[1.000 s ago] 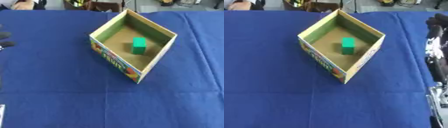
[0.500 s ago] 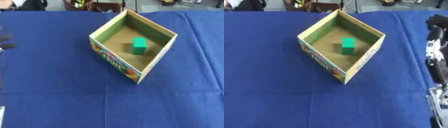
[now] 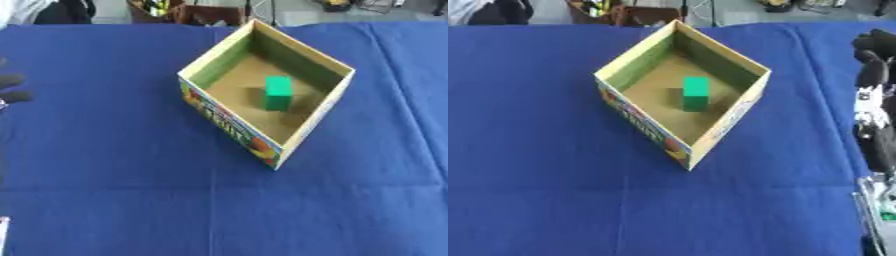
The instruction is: Pick up objects on the table and place them in the box.
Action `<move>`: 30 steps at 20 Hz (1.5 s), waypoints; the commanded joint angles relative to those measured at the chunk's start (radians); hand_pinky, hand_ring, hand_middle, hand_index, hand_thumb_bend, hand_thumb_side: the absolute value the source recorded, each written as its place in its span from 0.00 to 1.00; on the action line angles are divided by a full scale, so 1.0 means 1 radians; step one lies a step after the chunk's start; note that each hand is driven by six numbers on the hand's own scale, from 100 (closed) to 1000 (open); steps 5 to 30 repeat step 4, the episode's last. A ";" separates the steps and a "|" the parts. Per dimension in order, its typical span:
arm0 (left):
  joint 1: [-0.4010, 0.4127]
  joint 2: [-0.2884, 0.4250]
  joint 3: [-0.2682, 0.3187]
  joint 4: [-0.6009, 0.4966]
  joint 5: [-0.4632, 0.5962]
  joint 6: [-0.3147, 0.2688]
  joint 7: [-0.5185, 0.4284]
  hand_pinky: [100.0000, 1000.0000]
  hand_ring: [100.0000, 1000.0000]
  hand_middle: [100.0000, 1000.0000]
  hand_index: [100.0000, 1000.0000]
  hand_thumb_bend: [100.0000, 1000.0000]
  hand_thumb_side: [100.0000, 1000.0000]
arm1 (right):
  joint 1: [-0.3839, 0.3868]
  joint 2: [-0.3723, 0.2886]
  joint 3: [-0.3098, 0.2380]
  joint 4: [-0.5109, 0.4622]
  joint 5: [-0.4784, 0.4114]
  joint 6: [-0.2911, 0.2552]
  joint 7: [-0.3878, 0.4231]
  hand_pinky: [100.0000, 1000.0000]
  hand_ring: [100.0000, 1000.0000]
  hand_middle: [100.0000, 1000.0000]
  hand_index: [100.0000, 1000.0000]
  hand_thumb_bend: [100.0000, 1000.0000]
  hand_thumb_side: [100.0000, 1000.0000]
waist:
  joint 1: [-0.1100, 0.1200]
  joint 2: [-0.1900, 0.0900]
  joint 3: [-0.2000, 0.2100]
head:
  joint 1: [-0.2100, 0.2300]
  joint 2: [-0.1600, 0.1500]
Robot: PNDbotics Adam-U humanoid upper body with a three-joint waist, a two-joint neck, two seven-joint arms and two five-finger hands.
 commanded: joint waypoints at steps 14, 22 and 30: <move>-0.001 0.000 0.003 -0.018 -0.002 -0.006 0.002 0.63 0.71 0.73 0.91 0.09 1.00 | -0.013 -0.022 -0.008 -0.019 0.005 -0.003 -0.002 0.82 0.84 0.66 0.81 0.00 0.69 | 0.002 -0.010 0.000 | 0.003 -0.018; -0.001 0.000 0.003 -0.018 -0.002 -0.006 0.002 0.63 0.71 0.73 0.91 0.09 1.00 | -0.013 -0.022 -0.008 -0.019 0.005 -0.003 -0.002 0.82 0.84 0.66 0.81 0.00 0.69 | 0.002 -0.010 0.000 | 0.003 -0.018; -0.001 0.000 0.003 -0.018 -0.002 -0.006 0.002 0.63 0.71 0.73 0.91 0.09 1.00 | -0.013 -0.022 -0.008 -0.019 0.005 -0.003 -0.002 0.82 0.84 0.66 0.81 0.00 0.69 | 0.002 -0.010 0.000 | 0.003 -0.018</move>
